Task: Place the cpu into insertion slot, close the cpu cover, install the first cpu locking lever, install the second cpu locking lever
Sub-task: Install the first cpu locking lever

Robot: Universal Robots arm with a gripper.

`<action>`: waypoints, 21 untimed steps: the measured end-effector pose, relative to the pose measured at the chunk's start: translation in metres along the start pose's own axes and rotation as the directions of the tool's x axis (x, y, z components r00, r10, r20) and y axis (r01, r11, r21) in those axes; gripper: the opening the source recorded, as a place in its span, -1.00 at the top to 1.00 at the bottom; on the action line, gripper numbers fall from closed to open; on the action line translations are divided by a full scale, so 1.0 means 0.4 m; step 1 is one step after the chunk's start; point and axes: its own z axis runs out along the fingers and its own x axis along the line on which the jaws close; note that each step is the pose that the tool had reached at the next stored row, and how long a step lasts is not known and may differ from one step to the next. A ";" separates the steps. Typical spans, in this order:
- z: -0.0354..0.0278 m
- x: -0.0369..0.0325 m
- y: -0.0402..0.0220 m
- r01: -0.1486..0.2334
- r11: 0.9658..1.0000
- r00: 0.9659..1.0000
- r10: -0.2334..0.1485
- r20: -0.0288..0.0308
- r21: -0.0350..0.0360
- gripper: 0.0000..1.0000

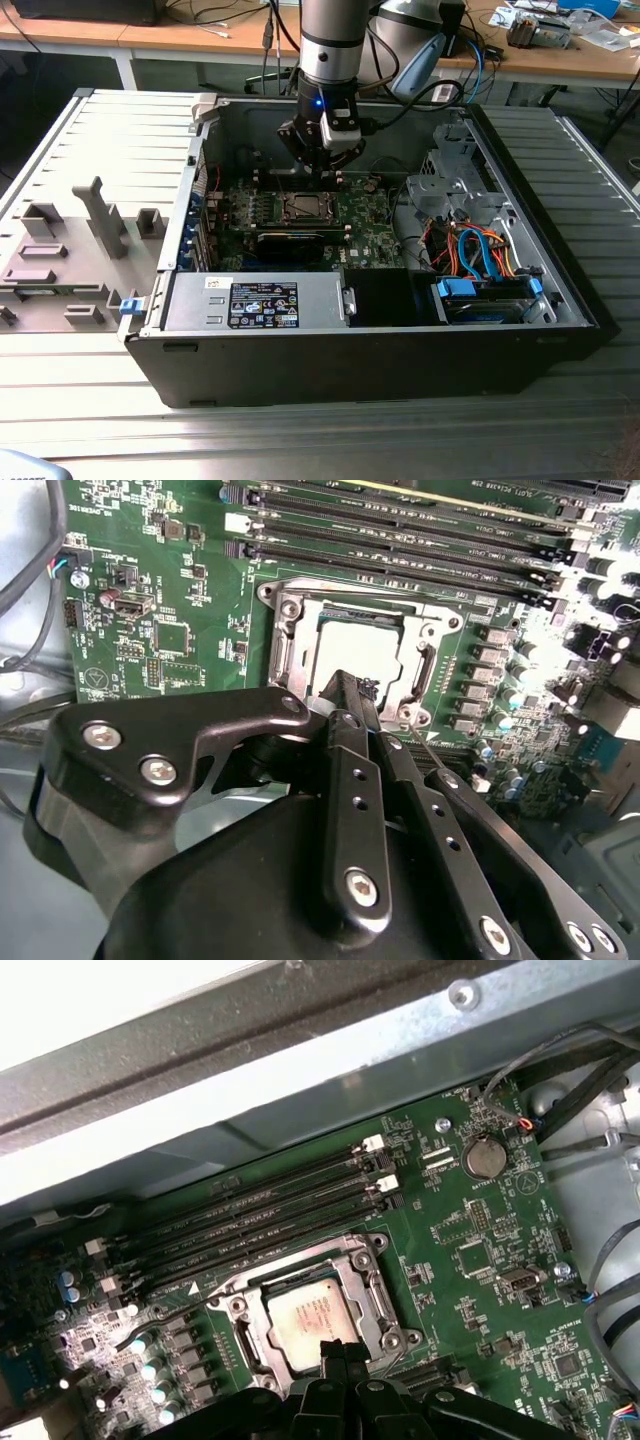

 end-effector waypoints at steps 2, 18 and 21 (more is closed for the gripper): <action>0.000 0.000 0.000 0.004 1.000 1.000 -0.004 0.000 0.000 0.79; 0.000 0.000 0.000 0.042 0.999 0.999 -0.042 0.002 0.000 0.79; 0.000 0.000 0.000 0.049 0.999 0.999 -0.049 0.003 0.000 0.79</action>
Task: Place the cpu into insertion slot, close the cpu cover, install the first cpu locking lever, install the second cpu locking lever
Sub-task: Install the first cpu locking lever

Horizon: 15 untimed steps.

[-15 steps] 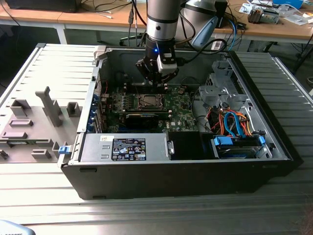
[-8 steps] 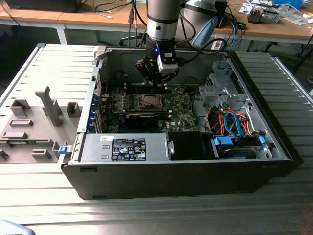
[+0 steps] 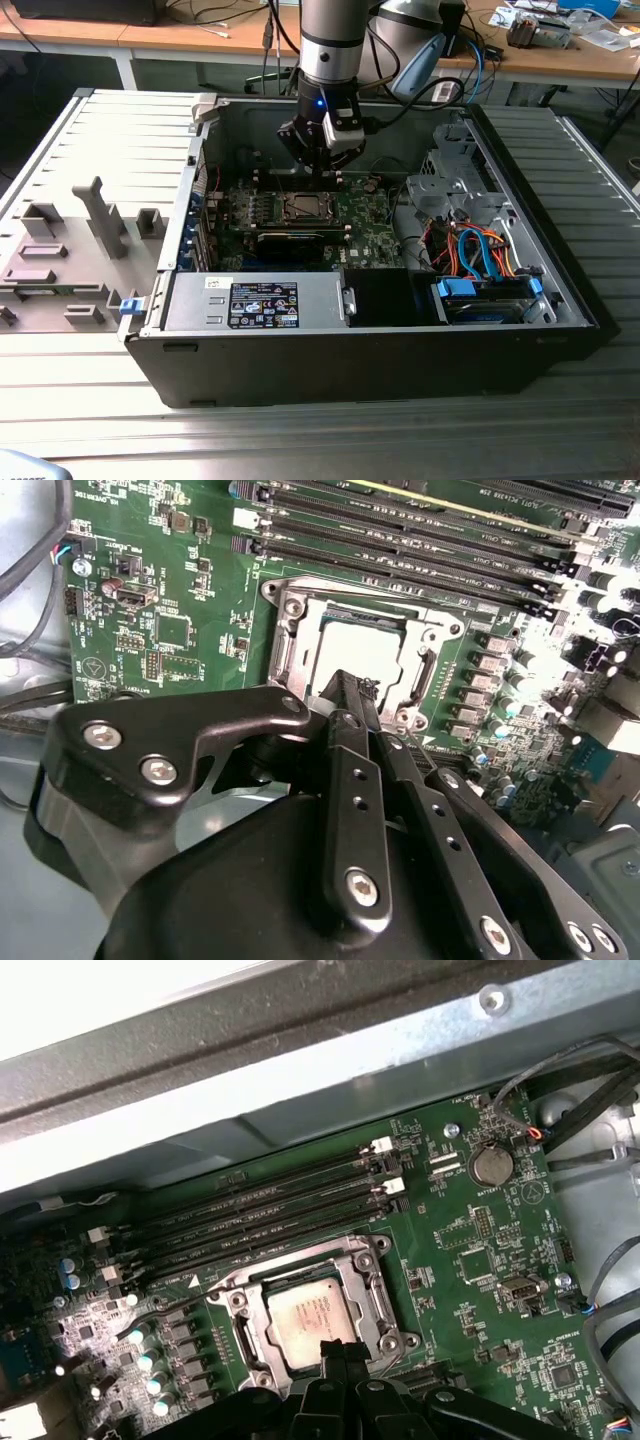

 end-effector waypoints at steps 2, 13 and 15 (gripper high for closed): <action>0.000 0.000 0.000 0.003 1.000 1.000 -0.003 0.000 0.000 0.79; 0.000 0.000 0.000 0.023 1.000 1.000 -0.023 0.001 0.000 0.79; 0.000 0.000 0.000 0.029 1.000 1.000 -0.029 0.002 0.000 0.79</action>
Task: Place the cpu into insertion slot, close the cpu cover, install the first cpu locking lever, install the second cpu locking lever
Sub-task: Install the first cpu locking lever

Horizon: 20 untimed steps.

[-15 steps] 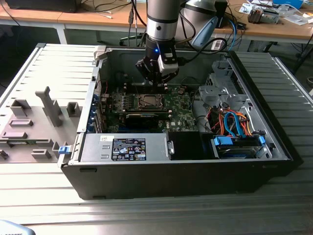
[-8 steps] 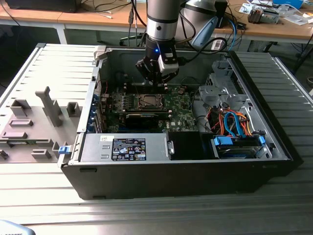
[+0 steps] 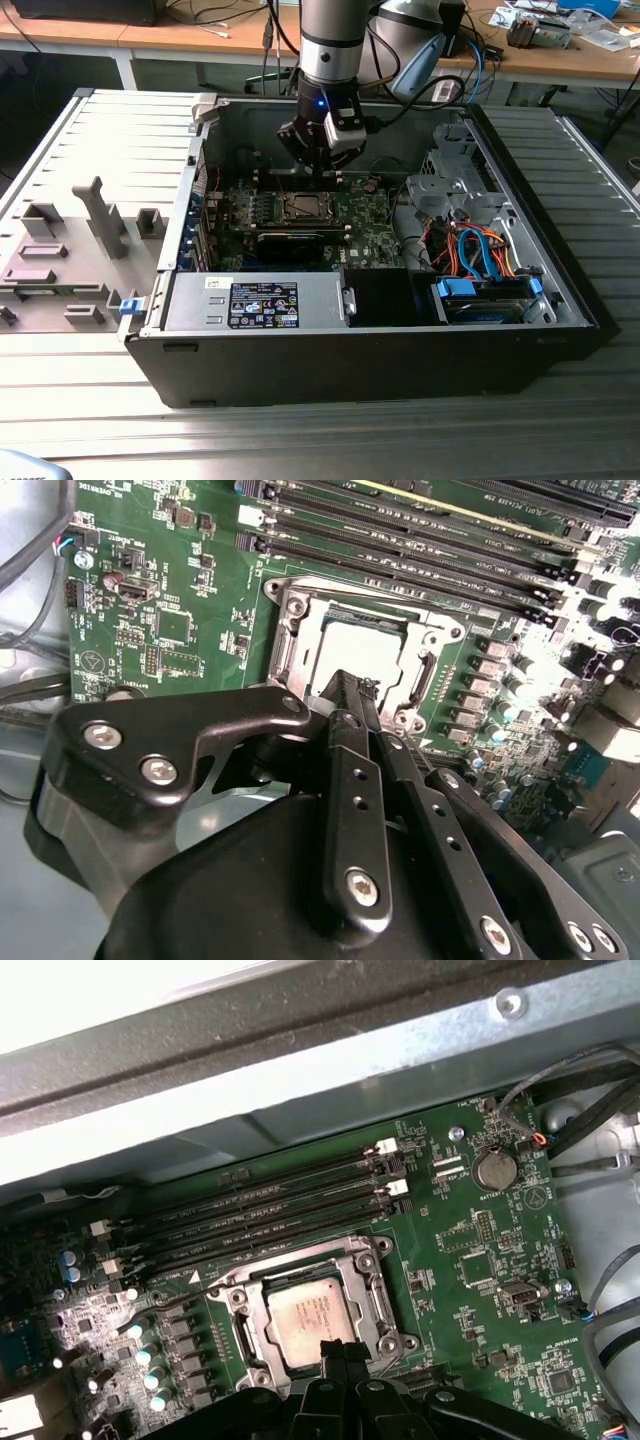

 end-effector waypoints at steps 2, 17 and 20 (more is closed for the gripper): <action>0.000 0.000 0.000 0.003 1.000 1.000 -0.003 0.000 0.000 0.79; 0.000 0.000 0.000 0.029 1.000 1.000 -0.029 0.002 0.000 0.79; 0.000 0.000 0.000 0.033 0.999 0.999 -0.033 0.002 0.000 0.79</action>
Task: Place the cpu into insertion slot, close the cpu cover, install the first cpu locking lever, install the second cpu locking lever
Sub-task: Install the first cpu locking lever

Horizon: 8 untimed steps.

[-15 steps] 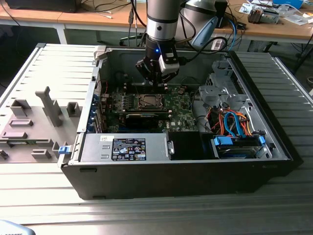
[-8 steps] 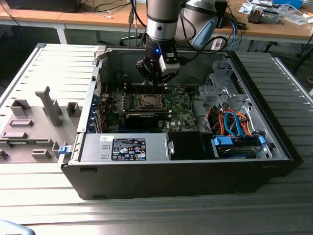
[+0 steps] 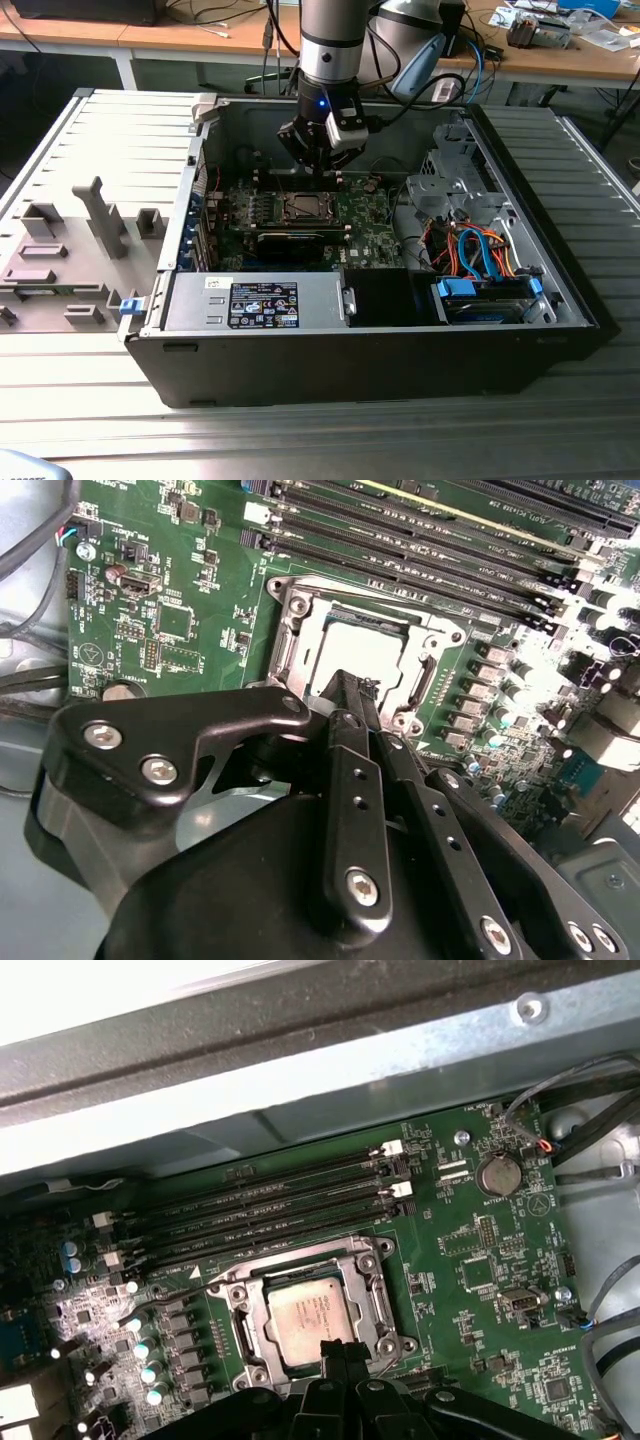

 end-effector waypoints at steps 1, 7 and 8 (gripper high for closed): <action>0.000 0.000 0.000 0.001 1.000 1.000 -0.001 0.000 0.000 0.79; 0.000 0.000 0.000 0.011 1.000 1.000 -0.011 0.001 0.000 0.79; 0.000 0.000 0.000 0.012 1.000 1.000 -0.012 0.001 0.000 0.79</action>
